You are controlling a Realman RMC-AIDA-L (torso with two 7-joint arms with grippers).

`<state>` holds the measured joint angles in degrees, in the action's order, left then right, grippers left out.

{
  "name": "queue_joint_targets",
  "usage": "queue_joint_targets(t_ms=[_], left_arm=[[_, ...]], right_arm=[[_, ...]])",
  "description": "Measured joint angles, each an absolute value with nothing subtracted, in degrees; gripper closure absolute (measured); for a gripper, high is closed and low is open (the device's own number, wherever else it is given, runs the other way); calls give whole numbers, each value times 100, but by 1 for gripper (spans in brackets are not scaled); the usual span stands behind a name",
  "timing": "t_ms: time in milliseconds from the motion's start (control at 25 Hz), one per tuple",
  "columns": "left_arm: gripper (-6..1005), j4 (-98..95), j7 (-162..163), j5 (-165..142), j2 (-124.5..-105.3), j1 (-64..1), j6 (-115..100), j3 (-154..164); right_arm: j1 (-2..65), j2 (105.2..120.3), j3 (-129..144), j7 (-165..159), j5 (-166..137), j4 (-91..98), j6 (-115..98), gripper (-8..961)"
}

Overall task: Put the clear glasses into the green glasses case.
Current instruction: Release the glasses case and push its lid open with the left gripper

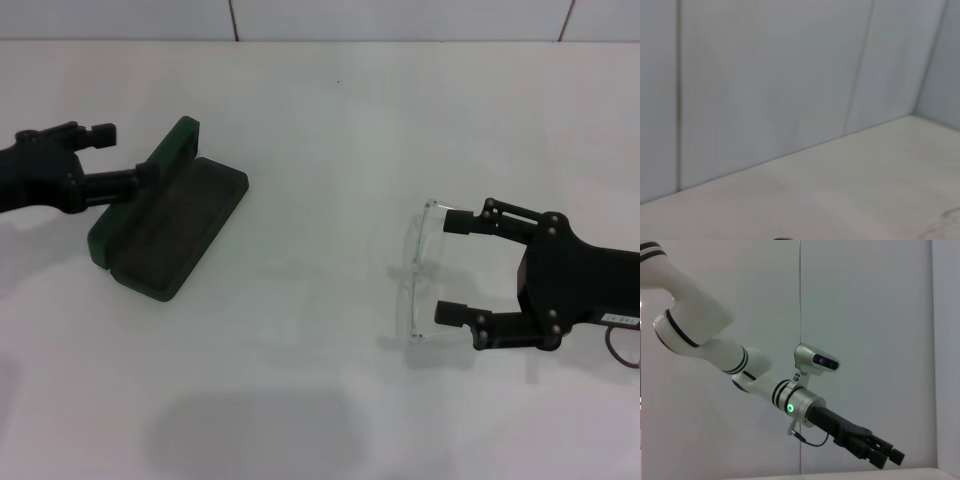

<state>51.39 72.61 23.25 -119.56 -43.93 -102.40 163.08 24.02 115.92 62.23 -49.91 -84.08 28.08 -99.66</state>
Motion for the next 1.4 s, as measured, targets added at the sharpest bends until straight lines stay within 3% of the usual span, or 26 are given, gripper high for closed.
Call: queue_joint_targets(t_ms=[640, 1080, 1400], left_arm=[[104, 4752, 7968, 934, -11981, -5167, -8696, 16312], [115, 4733, 7930, 738, -11969, -5259, -8514, 16312], [467, 4752, 7885, 431, -11952, -5414, -8508, 16316]], right_arm=[[2519, 11548, 6184, -4992, -8410, 2969, -9719, 77], [2666, 11529, 6207, -4992, -8429, 2984, -9675, 78], [2655, 11522, 6178, -4992, -8403, 3034, -9621, 79]])
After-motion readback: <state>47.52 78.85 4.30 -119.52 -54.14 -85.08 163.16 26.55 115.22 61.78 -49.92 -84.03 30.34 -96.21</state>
